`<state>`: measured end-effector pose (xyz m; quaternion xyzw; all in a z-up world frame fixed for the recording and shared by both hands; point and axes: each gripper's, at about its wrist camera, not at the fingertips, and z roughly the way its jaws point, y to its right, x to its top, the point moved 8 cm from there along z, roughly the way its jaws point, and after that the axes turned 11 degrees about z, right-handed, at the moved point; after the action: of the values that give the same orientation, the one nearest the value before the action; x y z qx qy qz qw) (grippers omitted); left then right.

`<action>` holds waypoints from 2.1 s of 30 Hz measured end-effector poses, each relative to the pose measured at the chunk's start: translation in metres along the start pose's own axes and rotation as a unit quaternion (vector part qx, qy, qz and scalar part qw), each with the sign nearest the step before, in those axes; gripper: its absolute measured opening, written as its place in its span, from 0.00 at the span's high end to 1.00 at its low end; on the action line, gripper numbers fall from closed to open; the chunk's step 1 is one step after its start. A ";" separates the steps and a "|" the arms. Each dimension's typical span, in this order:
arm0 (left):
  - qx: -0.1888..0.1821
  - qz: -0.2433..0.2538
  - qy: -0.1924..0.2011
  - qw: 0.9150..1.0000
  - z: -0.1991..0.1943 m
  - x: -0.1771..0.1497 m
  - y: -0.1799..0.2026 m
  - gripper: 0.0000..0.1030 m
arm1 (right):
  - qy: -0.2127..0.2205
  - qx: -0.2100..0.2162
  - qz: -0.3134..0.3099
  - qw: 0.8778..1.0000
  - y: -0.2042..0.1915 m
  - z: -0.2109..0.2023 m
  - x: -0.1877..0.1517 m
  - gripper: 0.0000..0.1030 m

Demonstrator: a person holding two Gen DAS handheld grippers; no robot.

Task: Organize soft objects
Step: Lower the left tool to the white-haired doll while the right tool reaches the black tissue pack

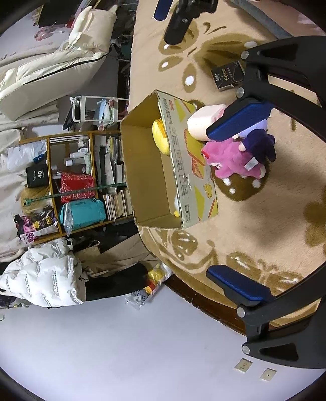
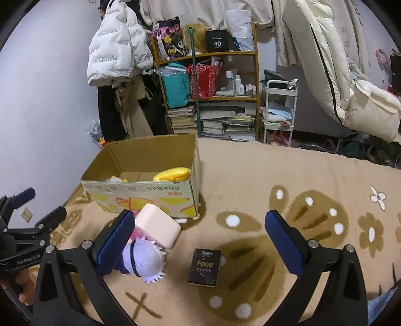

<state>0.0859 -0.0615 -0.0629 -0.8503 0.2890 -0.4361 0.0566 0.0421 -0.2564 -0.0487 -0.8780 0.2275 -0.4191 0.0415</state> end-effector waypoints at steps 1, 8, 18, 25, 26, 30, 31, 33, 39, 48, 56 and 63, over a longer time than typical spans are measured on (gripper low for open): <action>-0.001 0.004 -0.001 1.000 0.001 0.000 0.002 0.04 | -0.002 -0.006 -0.002 1.000 0.001 0.001 -0.001 0.00; -0.016 0.023 -0.007 1.000 0.008 0.001 0.017 0.04 | -0.011 -0.005 0.001 1.000 0.005 0.006 -0.003 0.00; -0.038 0.056 -0.022 0.997 0.030 0.004 0.045 0.04 | -0.030 -0.008 0.013 0.999 0.012 0.024 -0.006 0.00; -0.042 0.081 -0.026 0.996 0.045 0.003 0.063 0.04 | -0.059 -0.017 0.023 0.998 0.019 0.042 -0.012 0.00; -0.046 0.083 -0.027 0.995 0.047 0.003 0.066 0.04 | -0.066 -0.017 0.026 0.997 0.021 0.045 -0.014 0.00; -0.070 0.089 -0.039 0.993 0.058 0.000 0.079 0.04 | -0.082 -0.021 0.034 0.996 0.025 0.055 -0.019 0.00; -0.076 0.091 -0.041 0.992 0.060 -0.001 0.082 0.04 | -0.086 -0.021 0.036 0.995 0.026 0.058 -0.019 0.00; -0.088 0.094 -0.044 0.991 0.062 -0.003 0.087 0.04 | -0.094 -0.022 0.039 0.995 0.027 0.063 -0.021 0.00; -0.111 0.110 -0.046 0.987 0.070 -0.007 0.104 0.04 | -0.112 -0.026 0.042 0.992 0.030 0.075 -0.029 0.00; -0.157 0.137 -0.070 0.976 0.085 -0.020 0.135 0.04 | -0.159 -0.027 0.065 0.985 0.039 0.095 -0.045 0.00; -0.160 0.160 -0.088 0.970 0.092 -0.032 0.152 0.04 | -0.194 -0.037 0.080 0.977 0.044 0.118 -0.062 0.00; -0.151 0.166 -0.113 0.968 0.101 -0.041 0.150 0.04 | -0.220 -0.052 0.068 0.972 0.042 0.128 -0.073 0.00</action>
<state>0.0794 -0.1795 -0.2064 -0.8330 0.4800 -0.2734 0.0314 0.0838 -0.2777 -0.1945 -0.9320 0.2934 -0.1999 0.0734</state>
